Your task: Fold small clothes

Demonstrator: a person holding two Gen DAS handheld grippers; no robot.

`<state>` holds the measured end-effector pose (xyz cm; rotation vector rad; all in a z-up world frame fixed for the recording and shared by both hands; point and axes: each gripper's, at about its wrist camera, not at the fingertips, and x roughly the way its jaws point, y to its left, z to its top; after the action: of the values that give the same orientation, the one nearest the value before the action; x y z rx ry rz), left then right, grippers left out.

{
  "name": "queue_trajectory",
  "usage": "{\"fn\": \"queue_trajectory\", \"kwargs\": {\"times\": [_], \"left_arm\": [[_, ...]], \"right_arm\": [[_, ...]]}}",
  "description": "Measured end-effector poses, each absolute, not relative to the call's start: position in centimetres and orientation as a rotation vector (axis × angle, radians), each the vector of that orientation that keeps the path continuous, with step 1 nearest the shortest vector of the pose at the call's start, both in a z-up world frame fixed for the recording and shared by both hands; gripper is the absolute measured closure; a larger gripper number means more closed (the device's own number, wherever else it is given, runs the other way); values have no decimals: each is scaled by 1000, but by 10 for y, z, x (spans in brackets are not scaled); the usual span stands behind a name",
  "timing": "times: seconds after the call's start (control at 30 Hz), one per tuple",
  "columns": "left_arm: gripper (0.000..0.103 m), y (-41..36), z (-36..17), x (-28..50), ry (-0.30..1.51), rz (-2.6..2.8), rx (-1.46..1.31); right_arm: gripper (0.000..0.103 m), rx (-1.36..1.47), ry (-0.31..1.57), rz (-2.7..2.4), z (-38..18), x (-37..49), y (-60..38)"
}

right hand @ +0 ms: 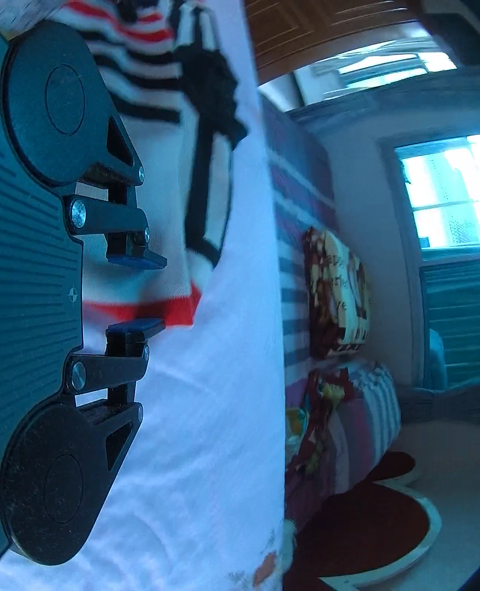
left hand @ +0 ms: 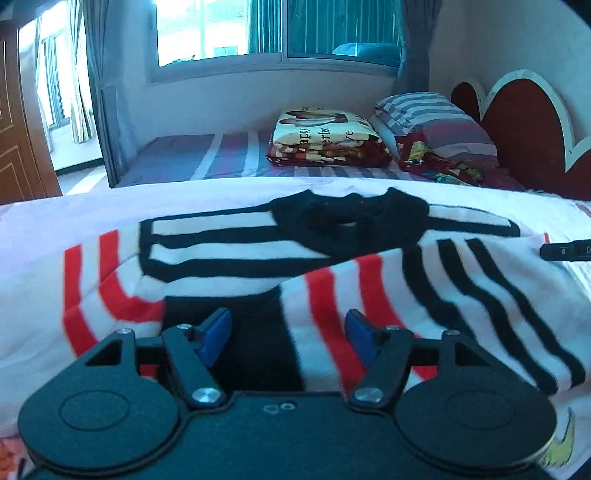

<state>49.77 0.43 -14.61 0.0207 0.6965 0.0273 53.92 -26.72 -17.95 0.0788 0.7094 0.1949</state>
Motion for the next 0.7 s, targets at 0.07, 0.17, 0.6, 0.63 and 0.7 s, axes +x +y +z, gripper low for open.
{"fn": "queue_trajectory", "kwargs": {"times": [0.07,0.17,0.6,0.63,0.7], "left_arm": [[35,2,-146,497,699,33,39],[34,4,-145,494,707,33,42],[35,63,-138,448,710,137,4],[39,74,-135,438,695,132,-14],[43,101,-129,414,668,103,-91]], "right_arm": [[71,71,714,194,-181,537,-268],[71,108,711,174,-171,524,-277],[68,130,715,172,-167,419,-272],[68,133,695,158,-161,415,-272],[68,136,690,142,-153,410,-270]]}}
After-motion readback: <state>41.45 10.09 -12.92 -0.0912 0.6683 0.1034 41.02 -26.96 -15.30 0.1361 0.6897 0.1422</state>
